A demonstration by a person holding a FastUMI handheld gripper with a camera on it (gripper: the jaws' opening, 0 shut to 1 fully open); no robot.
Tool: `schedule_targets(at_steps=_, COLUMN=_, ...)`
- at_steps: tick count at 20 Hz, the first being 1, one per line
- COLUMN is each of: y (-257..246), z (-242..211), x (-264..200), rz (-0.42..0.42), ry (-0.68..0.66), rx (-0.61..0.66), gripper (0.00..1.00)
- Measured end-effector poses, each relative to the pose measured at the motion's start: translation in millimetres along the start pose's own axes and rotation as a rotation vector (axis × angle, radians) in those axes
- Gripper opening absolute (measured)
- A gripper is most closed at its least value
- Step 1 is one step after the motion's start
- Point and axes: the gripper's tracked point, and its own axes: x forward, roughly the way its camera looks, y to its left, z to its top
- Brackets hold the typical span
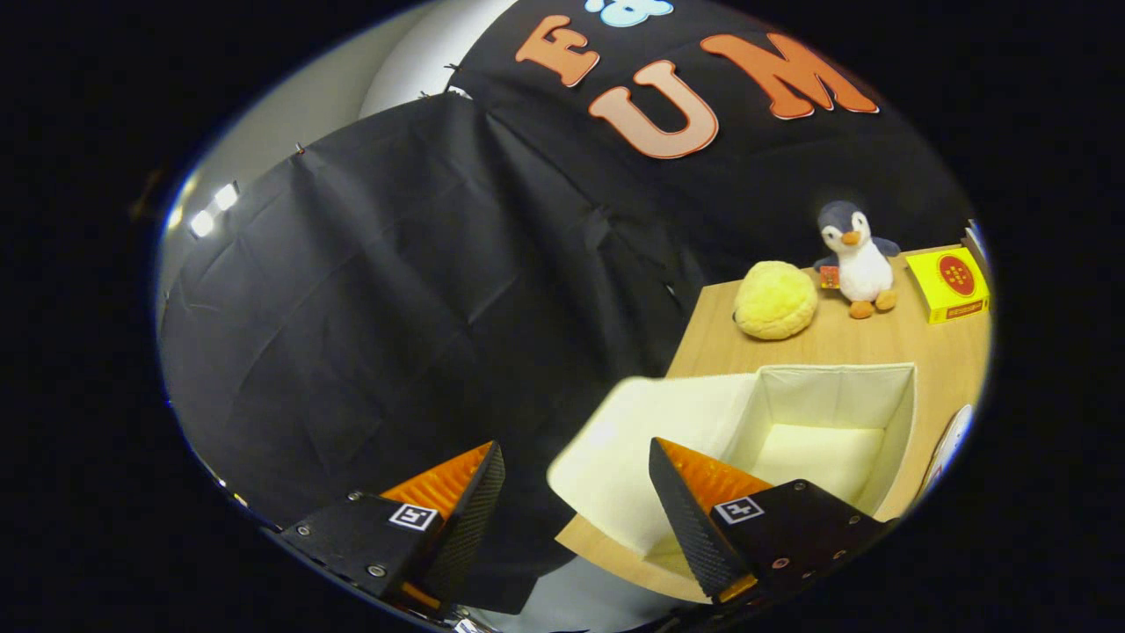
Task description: Open the storage box then place both shoes into the box .Put the left shoe in first, then the right shoe, with the right side of both shoes facing outward in a uniform manner.
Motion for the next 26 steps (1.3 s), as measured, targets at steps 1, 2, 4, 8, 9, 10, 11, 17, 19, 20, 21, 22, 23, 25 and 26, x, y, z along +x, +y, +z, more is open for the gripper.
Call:
schedule_targets(at_steps=1, y=-18.6, z=3.2, x=-5.1, rz=-0.037, ry=-0.017, rx=0.008, gripper=0.98)
schedule_targets(at_steps=2, y=-37.6, z=5.5, x=-12.6, rz=-0.073, ry=-0.034, rx=0.017, gripper=0.98)
schedule_targets(at_steps=4, y=-77.5, z=11.0, x=-32.3, rz=-0.161, ry=-0.072, rx=0.026, gripper=0.98)
schedule_targets(at_steps=8, y=-161.6, z=3.9, x=-88.1, rz=-0.366, ry=-0.118, rx=0.048, gripper=0.98)
schedule_targets(at_steps=9, y=-182.3, z=1.9, x=-102.5, rz=-0.417, ry=-0.124, rx=0.055, gripper=0.98)
schedule_targets(at_steps=10, y=-204.5, z=-3.0, x=-116.6, rz=-0.474, ry=-0.129, rx=0.057, gripper=0.98)
schedule_targets(at_steps=11, y=-225.4, z=-7.6, x=-130.4, rz=-0.529, ry=-0.132, rx=0.058, gripper=0.98)
schedule_targets(at_steps=17, y=-333.2, z=-58.0, x=-192.6, rz=-0.781, ry=-0.074, rx=0.078, gripper=0.94)
schedule_targets(at_steps=19, y=-360.2, z=-78.0, x=-205.3, rz=-0.841, ry=-0.039, rx=0.080, gripper=0.87)
schedule_targets(at_steps=20, y=-368.9, z=-87.3, x=-208.7, rz=-0.861, ry=-0.021, rx=0.084, gripper=0.84)
schedule_targets(at_steps=21, y=-377.8, z=-96.0, x=-210.0, rz=-0.871, ry=-0.002, rx=0.084, gripper=0.79)
schedule_targets(at_steps=22, y=-386.3, z=-104.1, x=-210.5, rz=-0.879, ry=0.014, rx=0.085, gripper=0.76)
schedule_targets(at_steps=23, y=-393.4, z=-110.1, x=-210.6, rz=-0.886, ry=0.031, rx=0.089, gripper=0.71)
schedule_targets(at_steps=25, y=-403.4, z=-120.5, x=-205.3, rz=-0.879, ry=0.061, rx=0.096, gripper=0.62)
schedule_targets(at_steps=26, y=-406.3, z=-124.6, x=-200.9, rz=-0.867, ry=0.077, rx=0.097, gripper=0.58)
